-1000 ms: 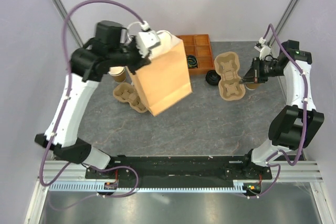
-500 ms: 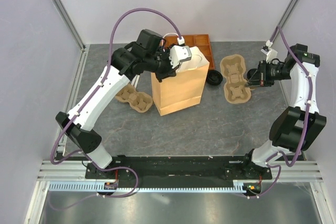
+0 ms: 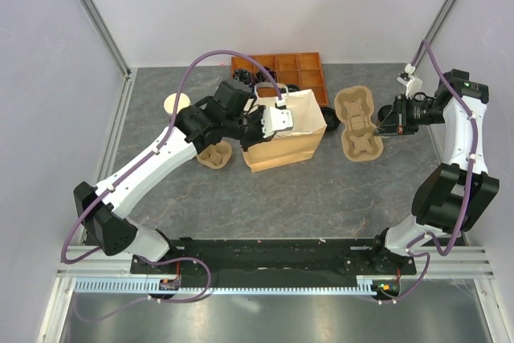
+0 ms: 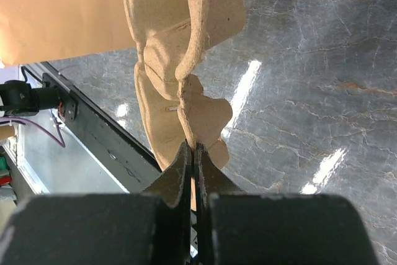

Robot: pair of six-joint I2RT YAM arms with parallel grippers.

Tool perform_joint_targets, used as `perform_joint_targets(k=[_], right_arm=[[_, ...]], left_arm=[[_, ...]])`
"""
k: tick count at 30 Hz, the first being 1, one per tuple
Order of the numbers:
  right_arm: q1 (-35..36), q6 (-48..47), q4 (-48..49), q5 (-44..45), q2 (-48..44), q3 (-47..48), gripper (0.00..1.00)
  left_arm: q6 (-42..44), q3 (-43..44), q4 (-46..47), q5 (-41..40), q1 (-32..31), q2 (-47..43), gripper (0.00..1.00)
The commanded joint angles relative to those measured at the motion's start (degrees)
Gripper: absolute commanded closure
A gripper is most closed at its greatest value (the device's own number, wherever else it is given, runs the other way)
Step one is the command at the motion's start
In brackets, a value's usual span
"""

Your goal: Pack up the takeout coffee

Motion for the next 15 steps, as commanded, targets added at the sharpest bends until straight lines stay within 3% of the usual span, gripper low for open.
perform_joint_targets(k=[1,4,7,13,15], right_arm=[[-0.15,-1.56,-2.20,-3.30,-1.85,2.77,1.00],[-0.24,-1.21,-2.29,-4.09,-1.94,4.18,1.00],[-0.23,-1.12,-2.11,-4.53,-2.73,5.41,1.00],[-0.41,-1.21,-2.20,-6.47,-5.10,9.18,1.00],[-0.32,-1.38,-2.29,-7.51,-5.98,11.55,1.00]], left_arm=[[2.06,0.66,1.34,-1.88,0.25,-0.82,0.87],[1.53,2.16,1.34,-2.58,0.25,-0.82,0.69],[0.65,3.56,1.26,-3.54,0.25,-0.91,0.40],[-4.52,9.09,0.56,-0.75,0.33,-2.49,0.16],[-7.24,12.43,-0.50,0.58,0.33,-3.37,0.14]])
